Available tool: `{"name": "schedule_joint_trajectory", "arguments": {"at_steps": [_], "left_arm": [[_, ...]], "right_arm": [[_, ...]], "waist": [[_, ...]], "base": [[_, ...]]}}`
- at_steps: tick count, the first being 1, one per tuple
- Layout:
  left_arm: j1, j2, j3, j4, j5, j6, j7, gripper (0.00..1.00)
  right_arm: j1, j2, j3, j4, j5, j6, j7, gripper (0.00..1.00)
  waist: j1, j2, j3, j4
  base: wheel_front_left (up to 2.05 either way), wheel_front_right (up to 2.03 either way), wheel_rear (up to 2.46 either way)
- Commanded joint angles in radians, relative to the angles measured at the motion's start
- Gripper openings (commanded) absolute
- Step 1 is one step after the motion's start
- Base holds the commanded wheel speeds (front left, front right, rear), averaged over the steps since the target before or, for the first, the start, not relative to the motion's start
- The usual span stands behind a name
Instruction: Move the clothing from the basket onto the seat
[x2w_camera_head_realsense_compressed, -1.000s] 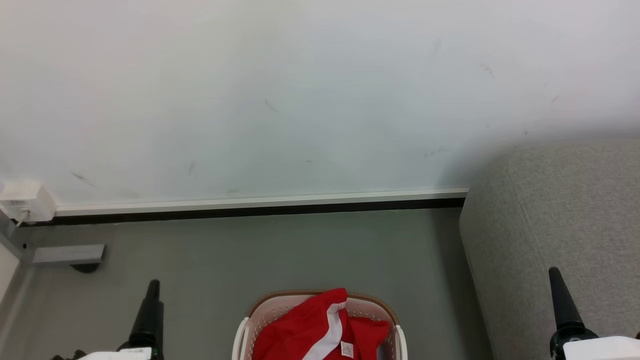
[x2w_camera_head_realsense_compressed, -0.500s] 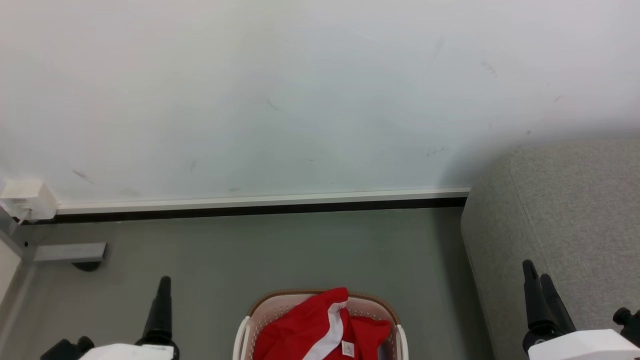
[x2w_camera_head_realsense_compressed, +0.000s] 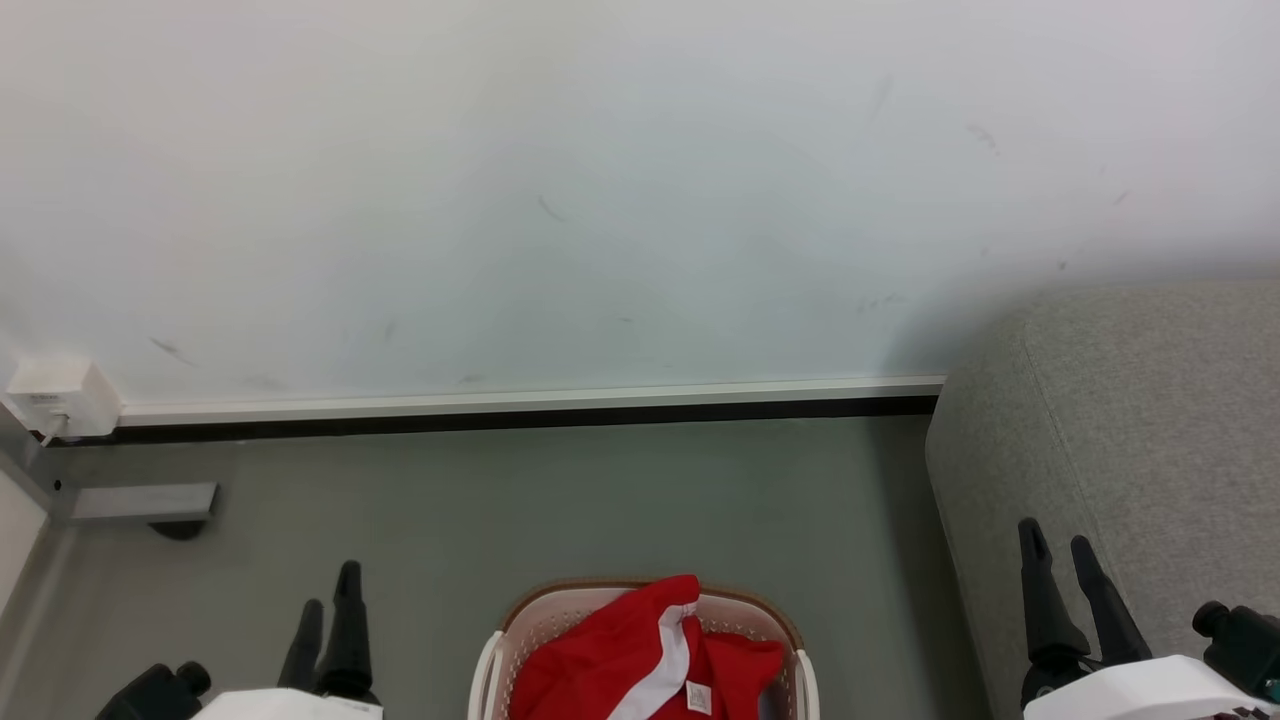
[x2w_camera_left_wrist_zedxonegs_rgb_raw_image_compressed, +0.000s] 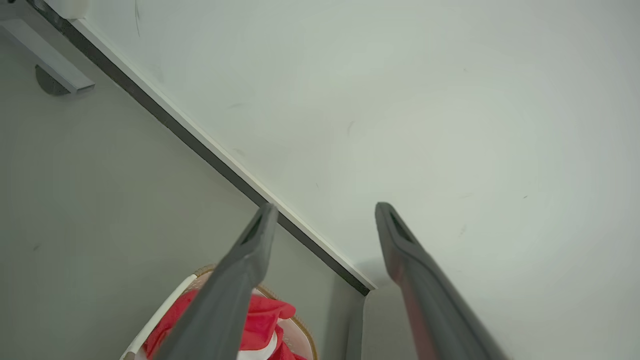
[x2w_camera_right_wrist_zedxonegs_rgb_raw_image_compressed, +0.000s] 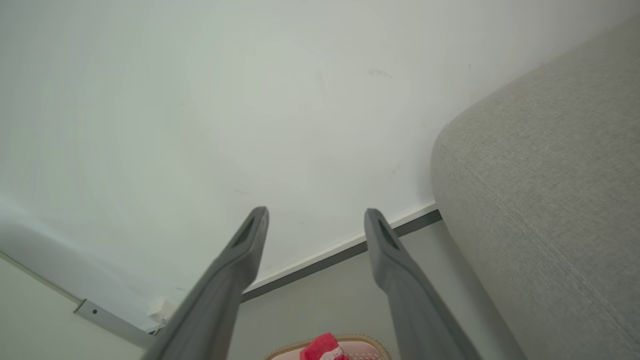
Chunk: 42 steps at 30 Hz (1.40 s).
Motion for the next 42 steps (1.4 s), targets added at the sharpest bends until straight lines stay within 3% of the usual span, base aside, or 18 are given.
{"name": "schedule_joint_trajectory", "arguments": {"at_steps": [1, 42], "left_arm": [[-0.004, 0.011, 0.0, -0.018, 0.045, 0.003, -0.011, 1.0], [0.04, 0.015, -0.007, -0.042, 0.521, 0.022, -0.115, 1.0]], "right_arm": [[-0.024, -0.011, 0.003, -0.007, -0.038, -0.001, -0.01, 1.0], [-0.016, -0.015, -0.007, 0.032, -0.418, -0.002, -0.114, 1.0]], "waist": [[0.0, 0.0, 0.0, 0.0], [0.0, 0.0, 0.008, 0.007]], "base": [[0.0, 0.0, 0.0], [0.0, 0.0, 0.0]]}}
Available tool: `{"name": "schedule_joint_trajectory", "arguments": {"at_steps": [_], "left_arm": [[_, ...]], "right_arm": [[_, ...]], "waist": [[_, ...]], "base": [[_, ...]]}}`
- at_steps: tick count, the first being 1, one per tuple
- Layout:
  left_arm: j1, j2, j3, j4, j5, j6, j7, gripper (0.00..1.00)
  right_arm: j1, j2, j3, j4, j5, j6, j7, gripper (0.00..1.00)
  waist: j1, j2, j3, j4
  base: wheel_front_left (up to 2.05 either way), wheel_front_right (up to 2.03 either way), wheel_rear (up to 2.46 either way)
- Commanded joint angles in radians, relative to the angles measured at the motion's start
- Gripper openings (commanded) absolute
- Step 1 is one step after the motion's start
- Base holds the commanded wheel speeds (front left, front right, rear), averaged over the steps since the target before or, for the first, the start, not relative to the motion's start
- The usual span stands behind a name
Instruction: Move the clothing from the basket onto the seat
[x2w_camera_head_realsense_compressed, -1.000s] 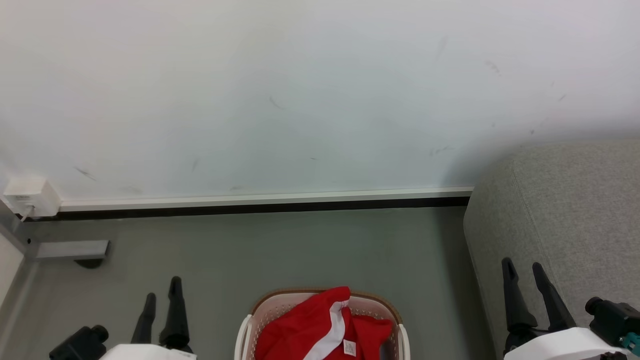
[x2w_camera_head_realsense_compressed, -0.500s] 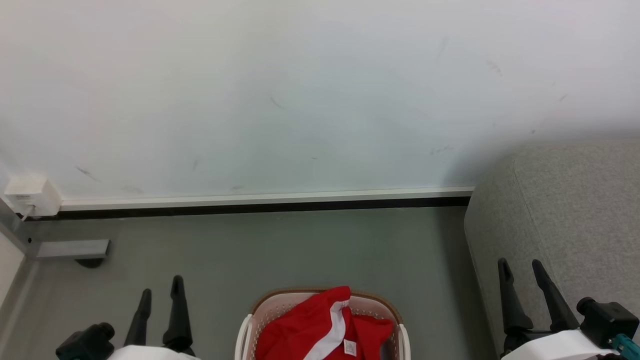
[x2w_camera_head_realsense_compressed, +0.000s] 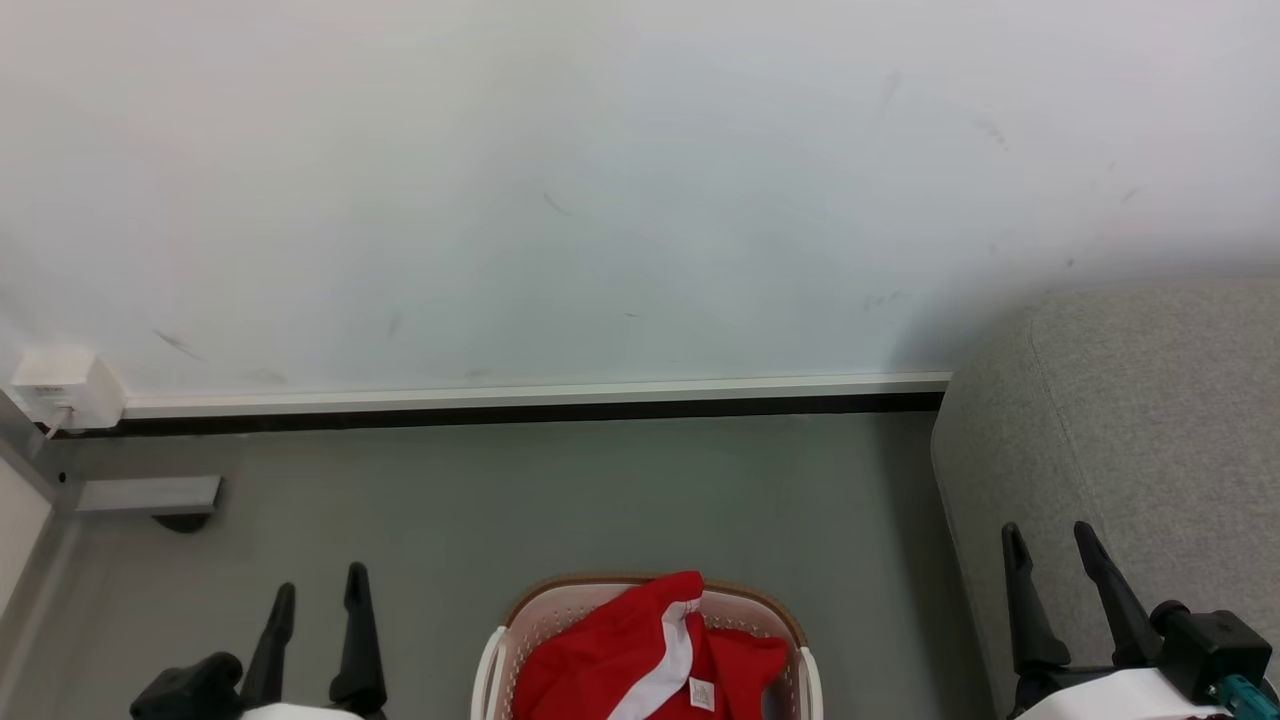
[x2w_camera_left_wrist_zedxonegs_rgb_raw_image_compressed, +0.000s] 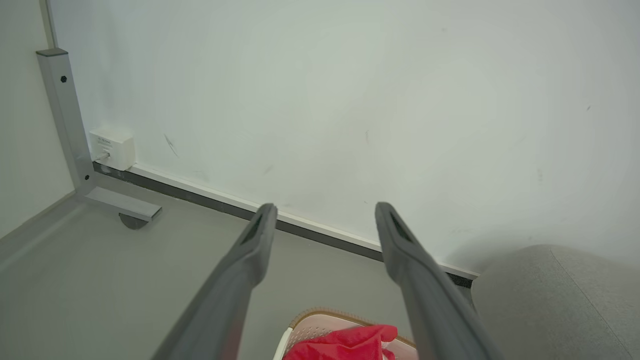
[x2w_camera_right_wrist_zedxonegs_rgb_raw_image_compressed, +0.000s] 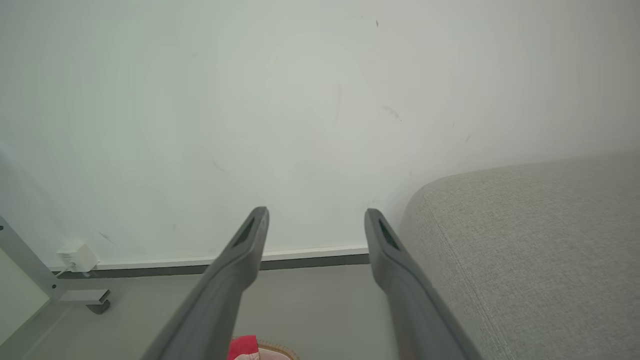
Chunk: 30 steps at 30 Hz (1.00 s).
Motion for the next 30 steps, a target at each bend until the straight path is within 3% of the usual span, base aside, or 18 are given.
{"name": "schedule_joint_trajectory", "arguments": {"at_steps": [1, 30], "left_arm": [[0.009, 0.009, 0.004, -0.003, 0.039, 0.0, -0.01, 1.0], [0.019, 0.011, 0.015, 0.008, 0.265, -0.039, -0.064, 1.0]], "right_arm": [[-0.005, -0.01, -0.006, 0.001, -0.026, -0.002, -0.01, 1.0], [0.015, -0.011, 0.03, 0.075, -0.154, -0.002, -0.065, 1.0]], "waist": [[0.0, 0.0, 0.0, 0.0], [0.0, 0.0, 0.007, -0.024]], "base": [[0.0, 0.0, 0.0], [0.0, 0.0, 0.0]]}}
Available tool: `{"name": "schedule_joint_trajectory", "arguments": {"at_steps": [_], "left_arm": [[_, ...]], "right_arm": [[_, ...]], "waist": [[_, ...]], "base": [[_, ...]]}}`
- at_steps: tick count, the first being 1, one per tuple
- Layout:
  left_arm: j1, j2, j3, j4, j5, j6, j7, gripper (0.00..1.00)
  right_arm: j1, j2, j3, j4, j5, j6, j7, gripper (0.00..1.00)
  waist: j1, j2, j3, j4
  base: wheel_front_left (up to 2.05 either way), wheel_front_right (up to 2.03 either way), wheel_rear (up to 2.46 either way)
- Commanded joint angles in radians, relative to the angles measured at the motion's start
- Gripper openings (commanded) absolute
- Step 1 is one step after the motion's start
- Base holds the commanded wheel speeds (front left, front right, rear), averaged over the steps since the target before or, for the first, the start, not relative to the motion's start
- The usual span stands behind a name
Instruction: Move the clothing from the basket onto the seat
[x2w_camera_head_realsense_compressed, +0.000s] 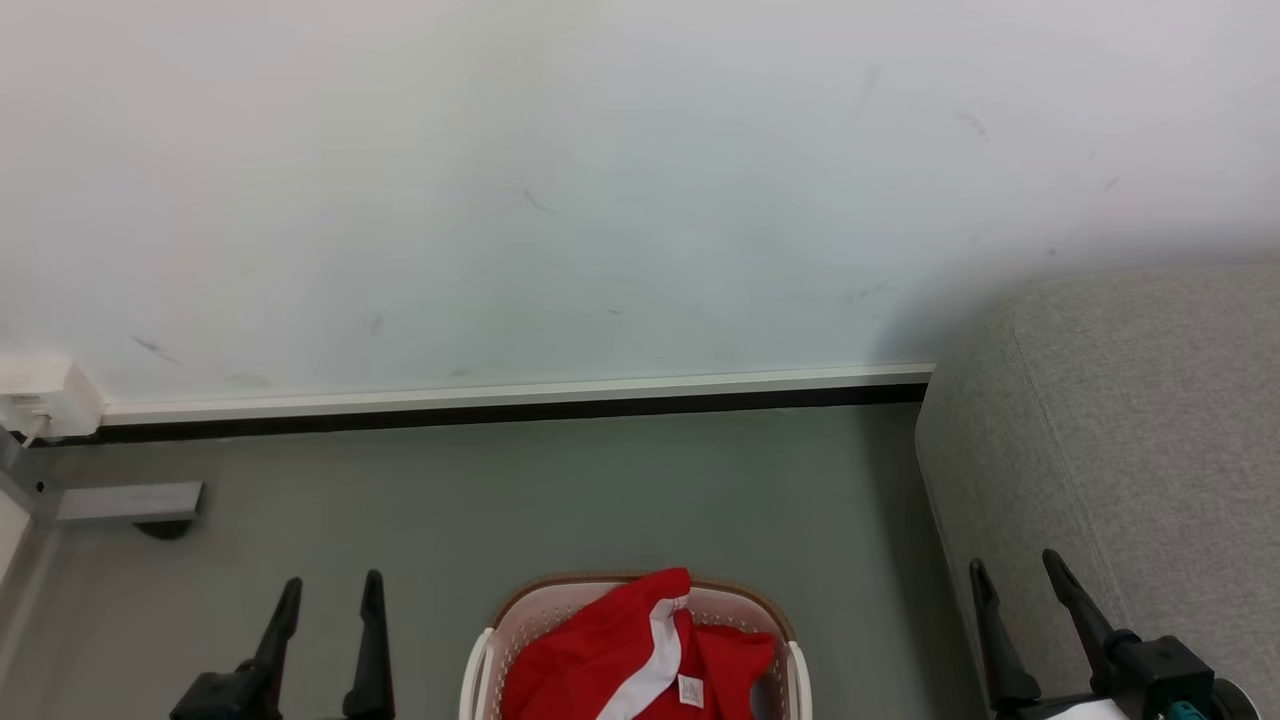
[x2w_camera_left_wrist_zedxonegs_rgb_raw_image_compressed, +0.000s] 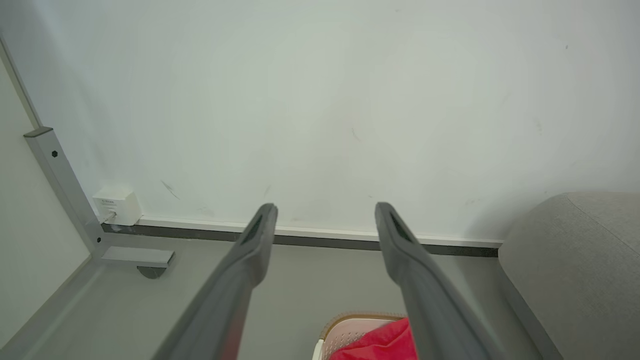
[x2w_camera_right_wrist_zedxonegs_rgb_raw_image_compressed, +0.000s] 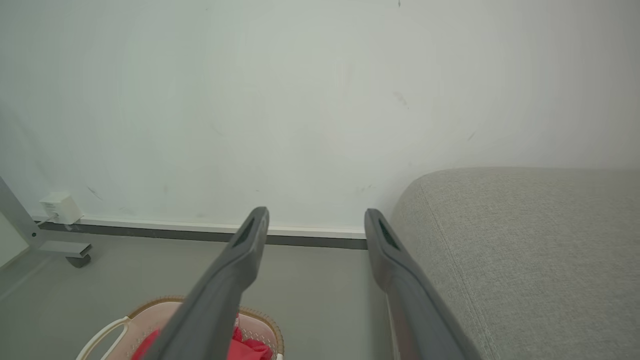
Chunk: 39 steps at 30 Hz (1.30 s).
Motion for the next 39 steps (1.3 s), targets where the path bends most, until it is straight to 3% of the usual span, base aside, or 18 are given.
{"name": "schedule_joint_trajectory", "arguments": {"at_steps": [1, 31, 39], "left_arm": [[0.005, 0.009, 0.004, 0.003, 0.032, -0.003, -0.008, 1.0], [0.012, 0.008, -0.009, 0.046, 0.018, 0.007, -0.011, 1.0], [-0.029, 0.008, -0.016, 0.043, 0.015, -0.009, -0.01, 1.0]], "right_arm": [[0.005, -0.008, -0.004, 0.001, -0.024, -0.002, -0.008, 1.0], [-0.007, -0.008, -0.001, -0.01, -0.037, -0.002, -0.012, 1.0], [-0.045, -0.007, -0.012, -0.03, -0.047, -0.002, -0.011, 1.0]], "waist": [[0.0, 0.0, 0.0, -0.002], [0.0, 0.0, 0.002, 0.003], [0.0, 0.0, 0.064, -0.01]], "base": [[0.0, 0.0, 0.0], [0.0, 0.0, 0.0], [0.0, 0.0, 0.0]]}}
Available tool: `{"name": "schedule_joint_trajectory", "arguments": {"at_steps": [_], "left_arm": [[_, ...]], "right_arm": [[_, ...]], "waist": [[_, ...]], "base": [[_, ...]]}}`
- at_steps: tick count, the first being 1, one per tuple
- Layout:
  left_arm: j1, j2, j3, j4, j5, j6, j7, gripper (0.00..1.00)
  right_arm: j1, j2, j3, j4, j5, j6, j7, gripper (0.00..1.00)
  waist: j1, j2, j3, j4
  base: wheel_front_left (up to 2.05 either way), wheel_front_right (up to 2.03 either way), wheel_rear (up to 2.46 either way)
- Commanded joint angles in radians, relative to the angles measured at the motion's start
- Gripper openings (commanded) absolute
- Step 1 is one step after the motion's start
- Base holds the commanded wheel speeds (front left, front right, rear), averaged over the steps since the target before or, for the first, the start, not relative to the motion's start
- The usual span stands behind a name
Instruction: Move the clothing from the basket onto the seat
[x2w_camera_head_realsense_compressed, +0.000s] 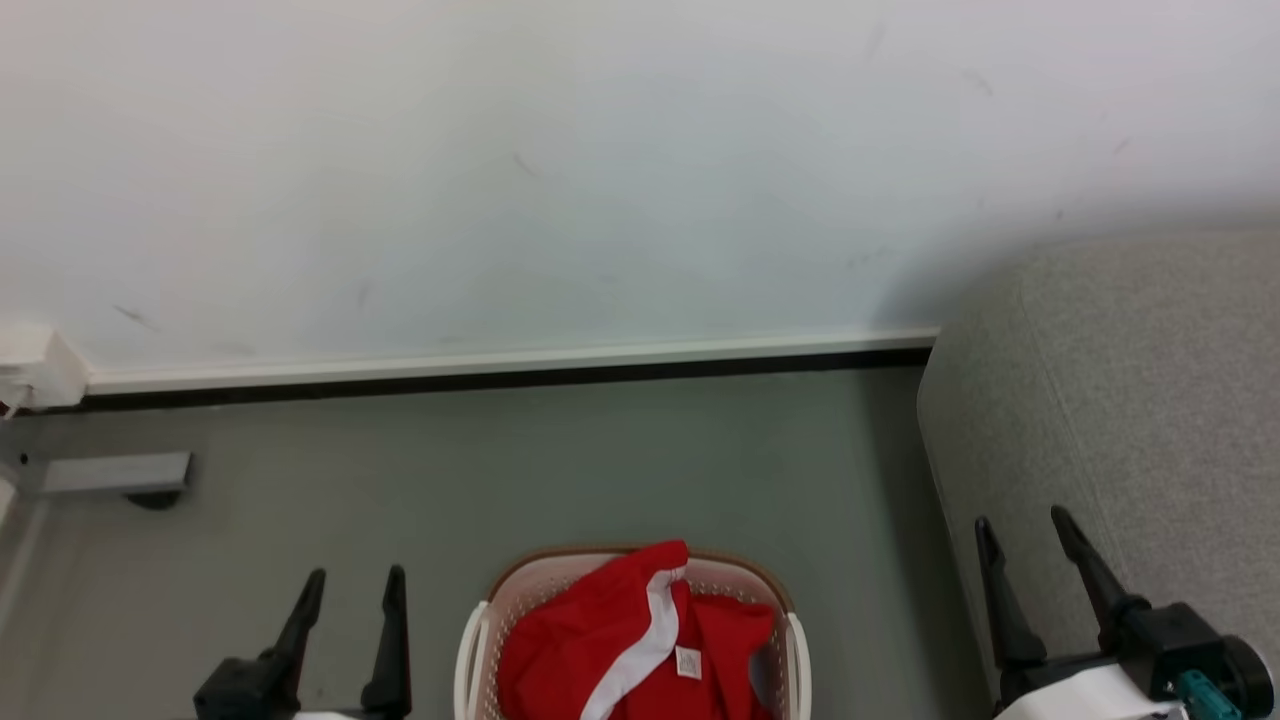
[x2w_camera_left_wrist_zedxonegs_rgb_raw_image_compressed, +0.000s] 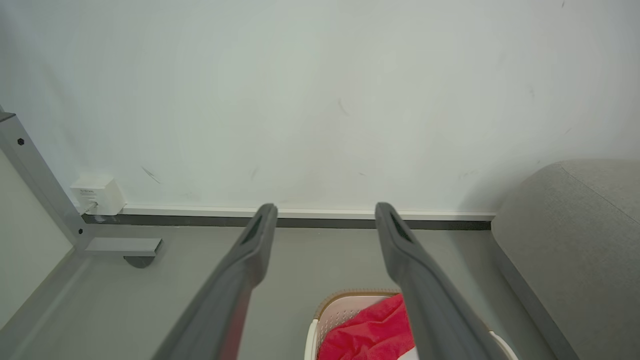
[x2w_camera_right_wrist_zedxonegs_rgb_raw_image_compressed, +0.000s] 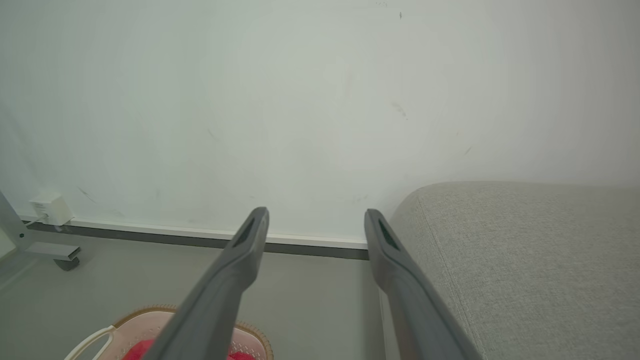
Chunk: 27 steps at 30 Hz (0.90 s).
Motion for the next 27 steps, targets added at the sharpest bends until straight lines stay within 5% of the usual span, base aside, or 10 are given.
{"name": "schedule_joint_trajectory", "arguments": {"at_steps": [1, 15, 27], "left_arm": [[-0.024, 0.007, -0.002, 0.001, -0.02, -0.006, -0.001, 1.0], [-0.285, 0.007, -0.107, 0.149, -0.025, -0.055, -0.001, 1.0], [-0.575, 0.007, -0.325, 0.554, -0.063, 0.002, 0.025, 1.0]], "right_arm": [[-0.023, -0.006, -0.005, -0.012, -0.015, -0.002, 0.0, 1.0], [-0.153, -0.005, -0.037, -0.136, -0.042, -0.002, 0.0, 1.0], [-0.212, -0.005, -0.061, -0.289, -0.084, -0.002, 0.0, 1.0]], "waist": [[0.0, 0.0, 0.038, -0.009], [0.0, 0.0, 0.286, -0.101], [0.0, 0.0, 0.431, -0.148]], "base": [[0.0, 0.0, 0.0], [0.0, 0.0, 0.0], [0.0, 0.0, 0.0]]}}
